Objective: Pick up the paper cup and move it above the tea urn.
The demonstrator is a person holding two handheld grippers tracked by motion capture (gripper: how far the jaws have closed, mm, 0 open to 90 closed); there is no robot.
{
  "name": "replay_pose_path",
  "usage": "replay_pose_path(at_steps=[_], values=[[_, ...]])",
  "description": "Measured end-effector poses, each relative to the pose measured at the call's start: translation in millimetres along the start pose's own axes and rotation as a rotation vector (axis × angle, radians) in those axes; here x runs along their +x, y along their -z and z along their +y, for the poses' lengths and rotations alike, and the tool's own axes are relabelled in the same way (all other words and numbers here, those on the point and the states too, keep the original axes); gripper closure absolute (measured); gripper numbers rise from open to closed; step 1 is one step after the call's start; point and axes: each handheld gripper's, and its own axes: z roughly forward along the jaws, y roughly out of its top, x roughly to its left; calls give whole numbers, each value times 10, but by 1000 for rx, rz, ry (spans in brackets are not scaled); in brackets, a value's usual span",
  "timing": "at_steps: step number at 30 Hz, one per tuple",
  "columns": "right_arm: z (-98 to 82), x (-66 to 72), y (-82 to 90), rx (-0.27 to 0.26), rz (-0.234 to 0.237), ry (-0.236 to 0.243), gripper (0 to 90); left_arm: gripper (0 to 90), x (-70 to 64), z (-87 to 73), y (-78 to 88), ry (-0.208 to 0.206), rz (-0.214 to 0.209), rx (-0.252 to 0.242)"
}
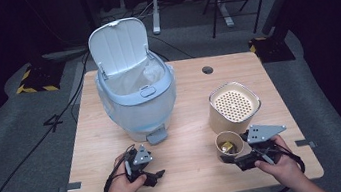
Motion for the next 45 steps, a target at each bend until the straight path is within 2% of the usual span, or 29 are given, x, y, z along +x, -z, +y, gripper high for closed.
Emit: replay_pose_path(at_steps=[6,12,21,27,33,45], values=[[154,-59,137,-30,-13,-9,287,171,1,1,-1,-1,0,1],[333,-141,245,-52,-34,0,288,169,3,3,-2,-2,0,3],[591,-341,372,-73,-72,0,288,169,2,3,-3,-2,0,3],[751,-512,386,-79,-82,-14,288,167,2,5,-4,-3,0,3],[870,-733,370,-66,-121,-14,288,167,2,4,-4,-2,0,3],[952,-1151,303,-25,-203,-20,287,167,2,5,-4,-3,0,3]])
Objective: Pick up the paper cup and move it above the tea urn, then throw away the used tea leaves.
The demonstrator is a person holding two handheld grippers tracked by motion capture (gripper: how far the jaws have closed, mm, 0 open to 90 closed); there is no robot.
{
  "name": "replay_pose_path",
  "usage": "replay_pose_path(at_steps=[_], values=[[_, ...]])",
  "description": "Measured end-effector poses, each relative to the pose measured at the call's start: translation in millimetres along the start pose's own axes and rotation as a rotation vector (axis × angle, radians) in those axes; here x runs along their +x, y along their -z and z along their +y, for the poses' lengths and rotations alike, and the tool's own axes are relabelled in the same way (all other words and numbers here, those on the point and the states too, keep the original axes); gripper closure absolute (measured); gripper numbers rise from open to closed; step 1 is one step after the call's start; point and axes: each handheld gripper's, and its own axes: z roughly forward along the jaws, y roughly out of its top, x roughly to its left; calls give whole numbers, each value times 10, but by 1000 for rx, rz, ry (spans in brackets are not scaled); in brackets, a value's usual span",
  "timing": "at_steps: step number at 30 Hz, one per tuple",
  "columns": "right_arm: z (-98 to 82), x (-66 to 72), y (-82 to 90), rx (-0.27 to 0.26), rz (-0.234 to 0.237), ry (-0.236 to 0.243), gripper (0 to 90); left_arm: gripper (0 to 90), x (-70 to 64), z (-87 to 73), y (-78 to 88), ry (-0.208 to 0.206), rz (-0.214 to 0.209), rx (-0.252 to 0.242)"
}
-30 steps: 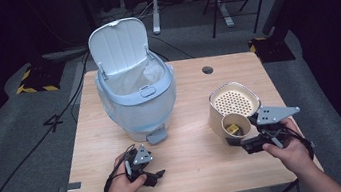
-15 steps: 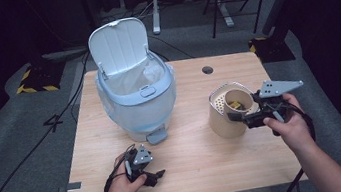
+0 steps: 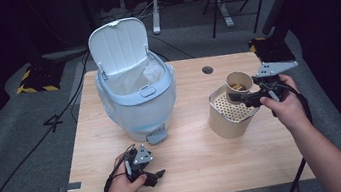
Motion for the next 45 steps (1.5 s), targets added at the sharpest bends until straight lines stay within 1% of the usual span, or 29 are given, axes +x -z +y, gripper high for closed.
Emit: replay_pose_path(at_steps=[4,6,10,14,17,20,21,22,24,26,29,34,37,42,45], values=[[-21,-81,-60,19,-17,-9,287,167,2,3,-3,0,-3,-1],[-37,-112,-78,18,-24,-16,287,157,8,13,-13,3,-3,3],[-58,-137,-85,14,-32,-27,287,138,37,48,-45,-5,-8,8],[-68,-131,-84,24,-35,-16,287,121,51,68,-65,-12,-10,12],[-62,-125,-68,34,-47,17,287,118,49,69,-65,-12,-10,14],[-48,-126,-41,57,-78,89,288,119,48,68,-65,-13,-9,13],[-45,-130,-32,60,-91,114,288,119,45,67,-65,-12,-7,12],[-45,-129,-25,62,-99,126,288,120,41,66,-64,-10,-4,11],[-41,-130,-11,64,-123,178,288,125,32,62,-60,-7,3,9],[-31,-114,-4,91,-165,252,287,126,29,60,-59,-5,5,9],[-18,-78,-5,138,-232,382,287,125,27,58,-58,-3,6,8],[-23,-60,-10,185,-297,509,287,126,22,54,-53,0,8,10],[-36,-27,-16,221,-361,612,287,126,21,53,-51,-1,9,11],[-71,26,-41,309,-449,780,288,126,19,51,-49,0,10,11],[-91,50,-53,334,-494,858,290,126,18,50,-49,0,10,11]])
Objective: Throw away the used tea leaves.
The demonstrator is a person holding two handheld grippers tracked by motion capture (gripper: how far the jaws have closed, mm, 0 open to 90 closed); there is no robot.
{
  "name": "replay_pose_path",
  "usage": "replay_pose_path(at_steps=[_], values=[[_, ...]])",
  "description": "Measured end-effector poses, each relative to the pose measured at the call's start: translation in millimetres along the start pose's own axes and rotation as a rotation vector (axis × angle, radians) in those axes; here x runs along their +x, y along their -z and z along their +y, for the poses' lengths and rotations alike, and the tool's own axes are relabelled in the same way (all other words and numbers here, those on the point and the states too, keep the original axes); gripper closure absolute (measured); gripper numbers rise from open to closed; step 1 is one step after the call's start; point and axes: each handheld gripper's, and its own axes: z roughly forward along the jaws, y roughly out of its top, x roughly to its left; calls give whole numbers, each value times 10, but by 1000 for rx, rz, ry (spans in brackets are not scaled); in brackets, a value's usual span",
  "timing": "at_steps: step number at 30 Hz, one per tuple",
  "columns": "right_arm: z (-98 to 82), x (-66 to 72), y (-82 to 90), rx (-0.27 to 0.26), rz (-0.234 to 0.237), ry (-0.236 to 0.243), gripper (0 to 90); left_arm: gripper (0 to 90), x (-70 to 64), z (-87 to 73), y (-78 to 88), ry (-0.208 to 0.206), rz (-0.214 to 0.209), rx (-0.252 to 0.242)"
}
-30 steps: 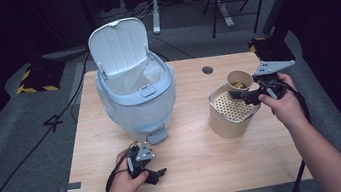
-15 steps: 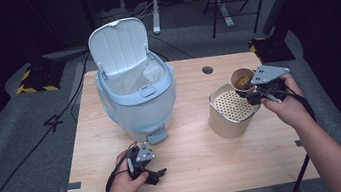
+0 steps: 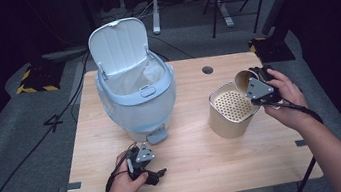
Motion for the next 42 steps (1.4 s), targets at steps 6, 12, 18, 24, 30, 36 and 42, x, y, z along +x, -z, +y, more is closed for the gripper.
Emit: replay_pose_path(at_steps=[6,12,18,24,30,36,42], values=[[71,111,12,96,-101,221,291,126,0,0,0,0,0,0],[144,239,3,170,-206,396,292,126,0,0,0,0,-1,0],[209,335,-16,219,-313,592,292,126,-1,-1,0,1,1,0],[247,447,-40,283,-459,805,293,126,-1,-1,1,1,1,0],[255,486,-36,320,-569,915,293,126,-2,-1,1,1,1,0],[253,505,-33,339,-625,997,292,126,-2,-1,1,1,1,0],[252,486,-16,362,-658,1022,292,126,-2,-1,1,1,1,0]])
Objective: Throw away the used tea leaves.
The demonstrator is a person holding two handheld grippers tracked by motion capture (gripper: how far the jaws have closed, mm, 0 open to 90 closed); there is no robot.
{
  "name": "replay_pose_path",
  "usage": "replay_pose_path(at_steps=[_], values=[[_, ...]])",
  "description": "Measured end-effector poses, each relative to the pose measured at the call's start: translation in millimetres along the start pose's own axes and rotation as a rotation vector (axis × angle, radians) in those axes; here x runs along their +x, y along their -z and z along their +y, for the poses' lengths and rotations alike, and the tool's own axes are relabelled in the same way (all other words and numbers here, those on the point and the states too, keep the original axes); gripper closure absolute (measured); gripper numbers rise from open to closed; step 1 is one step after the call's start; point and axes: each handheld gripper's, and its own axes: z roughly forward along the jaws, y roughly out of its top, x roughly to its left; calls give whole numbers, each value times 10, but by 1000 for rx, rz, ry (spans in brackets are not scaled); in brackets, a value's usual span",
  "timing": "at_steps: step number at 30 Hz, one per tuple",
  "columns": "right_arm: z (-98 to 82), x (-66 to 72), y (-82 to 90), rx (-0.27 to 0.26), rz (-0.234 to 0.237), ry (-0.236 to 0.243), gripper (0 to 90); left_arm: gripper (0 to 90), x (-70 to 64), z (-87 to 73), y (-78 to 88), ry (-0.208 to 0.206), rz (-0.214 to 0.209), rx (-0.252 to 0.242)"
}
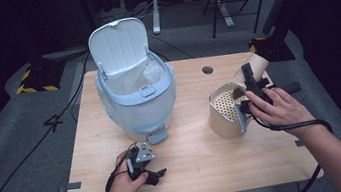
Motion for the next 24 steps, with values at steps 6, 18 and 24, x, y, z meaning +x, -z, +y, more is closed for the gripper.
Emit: replay_pose_path(at_steps=[6,18,24], values=[[-22,-24,-2,-1,-1,-3,292,126,0,0,0,0,0,0],[-50,-44,-14,-5,3,-25,288,126,0,0,1,0,0,0],[-68,-43,-19,-8,9,-35,288,126,0,0,0,0,0,0]])
